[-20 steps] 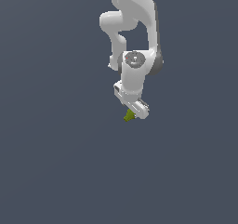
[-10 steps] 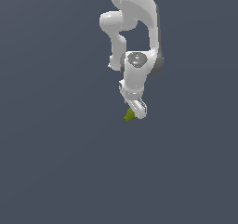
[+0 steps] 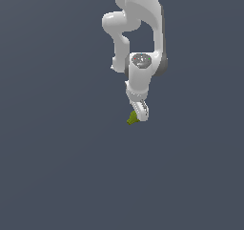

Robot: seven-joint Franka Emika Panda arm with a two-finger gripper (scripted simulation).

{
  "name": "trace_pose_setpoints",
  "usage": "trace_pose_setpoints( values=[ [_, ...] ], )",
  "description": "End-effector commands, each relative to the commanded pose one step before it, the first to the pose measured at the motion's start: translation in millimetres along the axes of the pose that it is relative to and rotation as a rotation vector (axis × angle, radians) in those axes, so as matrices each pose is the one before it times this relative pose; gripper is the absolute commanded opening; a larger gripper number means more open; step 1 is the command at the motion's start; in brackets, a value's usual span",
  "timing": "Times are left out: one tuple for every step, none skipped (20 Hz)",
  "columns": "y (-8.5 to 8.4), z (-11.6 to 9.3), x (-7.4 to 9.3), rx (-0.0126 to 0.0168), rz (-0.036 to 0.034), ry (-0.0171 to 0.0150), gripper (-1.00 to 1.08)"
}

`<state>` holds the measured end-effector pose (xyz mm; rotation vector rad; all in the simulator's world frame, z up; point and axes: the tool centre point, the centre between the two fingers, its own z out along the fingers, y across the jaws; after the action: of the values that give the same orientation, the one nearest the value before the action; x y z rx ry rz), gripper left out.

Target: Pick up the object and move it to a goal position.

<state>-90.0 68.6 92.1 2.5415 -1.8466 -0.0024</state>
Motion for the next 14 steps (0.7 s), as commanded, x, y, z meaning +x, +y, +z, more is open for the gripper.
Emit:
trace_pose_setpoints(
  values=[
    [1.18,0.74,-0.88,0.00072,0.01981,0.00079,1.00],
    [0.28,0.18,-0.22,0.00012,0.00442,0.00017,1.00],
    [0.20,0.13,-0.17,0.00009,0.00312,0.00012,1.00],
    [0.12,0.08,-0.09,0.00005,0.00189,0.00007,1.00],
    [0.05,0.02,0.00,0.00002,0.00069,0.00003,1.00],
    [-0.22,-0.11,0.05,-0.00026,-0.00430,-0.00019,1.00],
    [0.01,0.30,-0.02,0.00000,0.00000,0.00000,1.00],
    [0.03,0.89,-0.05,0.00000,0.00000,0.00000,1.00],
    [0.05,1.48,-0.08,0.00000,0.00000,0.00000,1.00],
    [0.11,2.06,0.14,-0.00001,0.00049,0.00004,1.00],
    [0.09,2.64,-0.14,0.00000,0.00000,0.00000,1.00],
    [0.17,3.21,0.18,-0.00001,0.00069,0.00008,1.00],
    [0.17,3.76,0.05,-0.00001,0.00048,0.00007,1.00],
    [0.18,4.31,0.02,-0.00001,0.00048,0.00007,1.00]
  ],
)
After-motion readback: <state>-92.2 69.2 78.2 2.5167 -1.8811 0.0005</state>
